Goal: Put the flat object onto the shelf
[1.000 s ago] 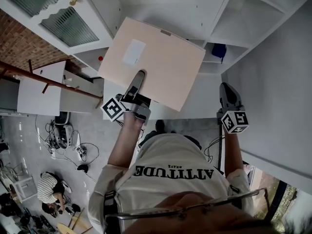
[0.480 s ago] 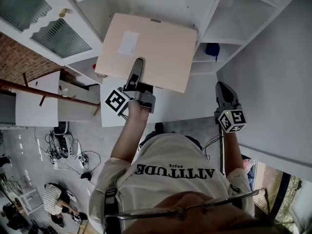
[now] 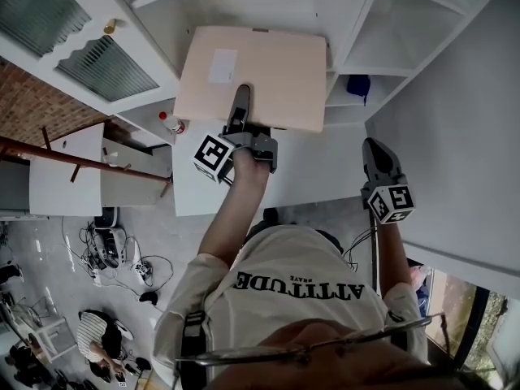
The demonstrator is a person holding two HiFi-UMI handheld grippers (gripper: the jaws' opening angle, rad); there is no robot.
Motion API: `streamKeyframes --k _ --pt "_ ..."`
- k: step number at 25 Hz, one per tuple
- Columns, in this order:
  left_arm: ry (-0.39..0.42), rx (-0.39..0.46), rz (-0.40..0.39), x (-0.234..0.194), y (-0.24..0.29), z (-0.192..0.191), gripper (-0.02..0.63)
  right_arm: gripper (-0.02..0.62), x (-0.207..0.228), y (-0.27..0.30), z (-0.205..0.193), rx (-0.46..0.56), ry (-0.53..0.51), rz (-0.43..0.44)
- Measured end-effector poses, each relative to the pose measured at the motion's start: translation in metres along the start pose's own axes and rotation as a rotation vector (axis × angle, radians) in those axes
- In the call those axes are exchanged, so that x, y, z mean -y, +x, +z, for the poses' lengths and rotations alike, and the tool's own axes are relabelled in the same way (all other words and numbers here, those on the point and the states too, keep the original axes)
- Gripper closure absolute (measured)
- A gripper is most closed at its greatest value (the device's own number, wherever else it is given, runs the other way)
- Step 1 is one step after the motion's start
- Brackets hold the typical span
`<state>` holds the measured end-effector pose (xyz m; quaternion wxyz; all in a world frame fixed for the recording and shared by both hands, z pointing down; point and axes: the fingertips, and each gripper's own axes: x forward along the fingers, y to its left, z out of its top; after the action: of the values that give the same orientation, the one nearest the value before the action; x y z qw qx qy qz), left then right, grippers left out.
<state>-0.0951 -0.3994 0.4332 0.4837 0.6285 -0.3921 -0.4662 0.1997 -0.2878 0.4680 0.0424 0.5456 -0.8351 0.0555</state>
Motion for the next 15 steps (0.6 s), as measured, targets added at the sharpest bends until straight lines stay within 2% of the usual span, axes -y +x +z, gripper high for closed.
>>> streamKeyframes --k 9,15 --pt "-0.059 0.105 0.093 -0.021 0.025 0.009 0.31 0.568 -0.018 0.016 0.007 0.008 -0.004 0.043" --pt "-0.048 0.138 0.101 -0.032 0.037 0.014 0.298 0.568 -0.038 0.035 0.027 0.048 -0.007 0.115"
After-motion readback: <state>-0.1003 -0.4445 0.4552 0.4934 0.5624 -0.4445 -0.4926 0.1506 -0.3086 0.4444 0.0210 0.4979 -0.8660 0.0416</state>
